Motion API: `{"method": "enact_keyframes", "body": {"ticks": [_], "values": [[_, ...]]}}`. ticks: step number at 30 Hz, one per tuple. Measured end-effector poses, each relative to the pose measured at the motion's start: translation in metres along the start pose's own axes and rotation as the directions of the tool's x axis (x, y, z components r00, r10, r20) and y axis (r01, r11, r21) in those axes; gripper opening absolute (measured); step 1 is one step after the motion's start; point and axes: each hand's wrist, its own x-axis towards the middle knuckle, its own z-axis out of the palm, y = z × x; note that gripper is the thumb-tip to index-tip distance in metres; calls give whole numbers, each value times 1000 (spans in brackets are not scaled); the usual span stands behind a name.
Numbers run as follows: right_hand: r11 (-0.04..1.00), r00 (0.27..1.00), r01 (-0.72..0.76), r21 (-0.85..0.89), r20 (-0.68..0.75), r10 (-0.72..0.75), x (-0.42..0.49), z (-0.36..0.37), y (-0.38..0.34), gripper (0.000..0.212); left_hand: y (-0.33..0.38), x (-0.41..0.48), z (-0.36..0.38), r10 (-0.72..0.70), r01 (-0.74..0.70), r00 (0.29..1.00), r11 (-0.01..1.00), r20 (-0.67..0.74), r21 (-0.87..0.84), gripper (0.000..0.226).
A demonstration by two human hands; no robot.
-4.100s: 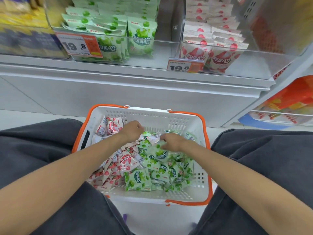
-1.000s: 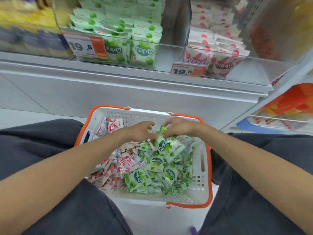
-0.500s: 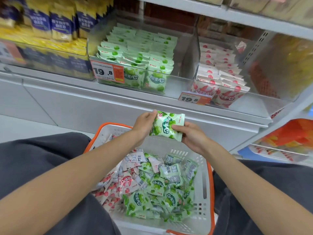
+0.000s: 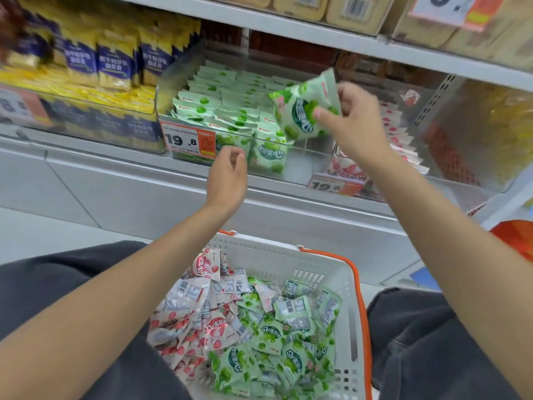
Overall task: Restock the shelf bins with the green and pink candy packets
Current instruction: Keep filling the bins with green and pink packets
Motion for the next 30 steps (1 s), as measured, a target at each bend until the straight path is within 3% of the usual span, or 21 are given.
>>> {"method": "enact_keyframes", "body": {"ticks": [3,6,9,13,19,25,28,30], "values": [[951,992,100,-291,108,-72,39,7,-4,7,-9,4,1,-141,140,990,989,-4,-48,13],[867,935,130,-482,350,54,54,28,5,40,-12,-1,3,-218,220,975,973,33,-70,12],[842,882,137,-521,451,135,52,50,25,45,-15,-4,5,-250,253,966,966,62,-52,11],[878,884,101,-469,447,137,52,59,35,40,-16,-6,7,-267,271,959,962,95,-23,11],[888,932,145,-437,361,25,45,65,39,20,-19,-15,14,-287,291,944,957,164,-3,13],[906,932,47,-421,344,112,58,78,34,25,-26,-30,20,-298,297,927,954,228,38,16],[911,985,156,-382,125,-116,33,79,37,30,-34,-36,23,-304,291,918,953,254,87,17],[922,963,233,-309,-60,-263,-4,80,46,24,-42,-40,26,-315,296,907,949,279,108,17]]}}
